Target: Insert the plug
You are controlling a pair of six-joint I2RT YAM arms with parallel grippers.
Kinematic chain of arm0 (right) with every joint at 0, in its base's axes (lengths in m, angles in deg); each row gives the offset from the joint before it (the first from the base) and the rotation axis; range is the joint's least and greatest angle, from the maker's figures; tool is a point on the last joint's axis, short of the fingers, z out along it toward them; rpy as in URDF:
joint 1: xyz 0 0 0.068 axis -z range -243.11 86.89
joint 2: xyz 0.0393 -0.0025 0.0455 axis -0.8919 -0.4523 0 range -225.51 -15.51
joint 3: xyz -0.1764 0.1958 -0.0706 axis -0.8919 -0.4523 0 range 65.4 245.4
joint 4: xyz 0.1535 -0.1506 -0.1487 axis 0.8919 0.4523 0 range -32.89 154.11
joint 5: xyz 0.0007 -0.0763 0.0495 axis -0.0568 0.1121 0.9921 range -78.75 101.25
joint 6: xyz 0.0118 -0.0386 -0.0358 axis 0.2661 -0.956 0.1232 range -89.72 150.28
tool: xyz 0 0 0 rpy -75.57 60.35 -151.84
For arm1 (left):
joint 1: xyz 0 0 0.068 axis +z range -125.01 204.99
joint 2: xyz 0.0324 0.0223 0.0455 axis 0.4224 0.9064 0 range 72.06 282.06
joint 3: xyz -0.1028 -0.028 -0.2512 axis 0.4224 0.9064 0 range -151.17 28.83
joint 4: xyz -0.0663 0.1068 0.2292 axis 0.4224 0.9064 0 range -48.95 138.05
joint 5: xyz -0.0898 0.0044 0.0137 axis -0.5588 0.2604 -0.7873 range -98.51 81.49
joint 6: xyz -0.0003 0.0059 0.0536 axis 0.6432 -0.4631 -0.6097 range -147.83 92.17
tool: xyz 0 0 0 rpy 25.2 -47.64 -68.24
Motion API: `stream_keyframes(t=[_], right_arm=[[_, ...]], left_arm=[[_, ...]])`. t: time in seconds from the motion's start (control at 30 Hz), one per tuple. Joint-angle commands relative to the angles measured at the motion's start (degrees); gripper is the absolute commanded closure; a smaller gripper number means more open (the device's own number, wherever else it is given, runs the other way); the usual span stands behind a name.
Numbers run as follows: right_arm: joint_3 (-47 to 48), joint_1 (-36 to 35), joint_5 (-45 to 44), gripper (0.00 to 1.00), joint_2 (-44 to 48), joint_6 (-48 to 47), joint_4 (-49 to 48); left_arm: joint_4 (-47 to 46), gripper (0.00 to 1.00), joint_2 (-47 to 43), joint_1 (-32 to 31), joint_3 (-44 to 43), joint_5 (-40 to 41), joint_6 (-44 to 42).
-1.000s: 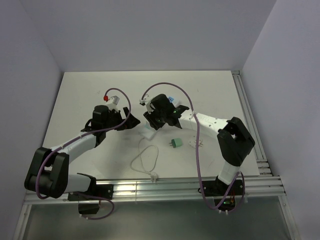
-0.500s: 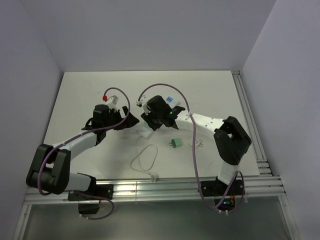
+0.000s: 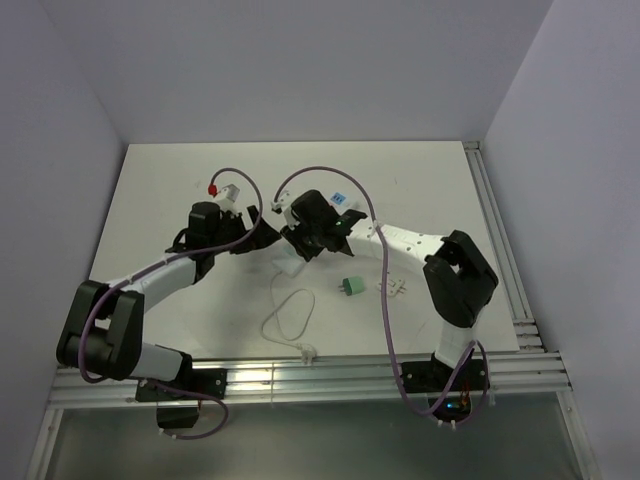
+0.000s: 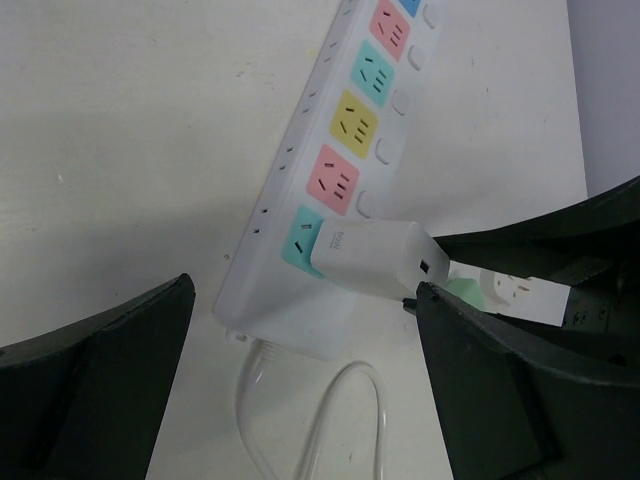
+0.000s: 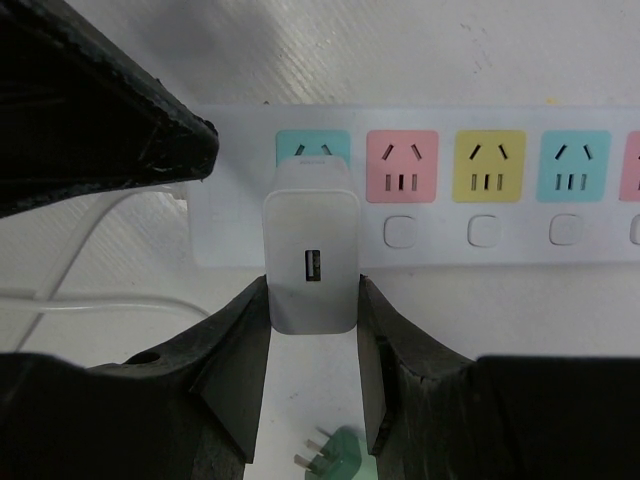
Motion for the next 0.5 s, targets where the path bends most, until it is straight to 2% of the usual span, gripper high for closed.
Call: stream_keyframes(t=[0.0, 0.23, 0.47], right_arm=[[3.5, -0.5, -0.4, 1.00, -2.0, -0.6, 4.1], [7.7, -0.5, -0.1, 1.00, -3.3, -1.6, 7.5], [7.9, -0.6, 0.2, 1.00, -3.3, -1.6, 7.5]], left_arm=[[0.9, 0.00, 1.5, -0.6, -3.5, 0.7, -1.2], [2.2, 0.01, 5.8, -1.8, -6.3, 1.8, -2.2], [2.9, 0.01, 7.6, -3.3, -8.1, 3.1, -3.0]])
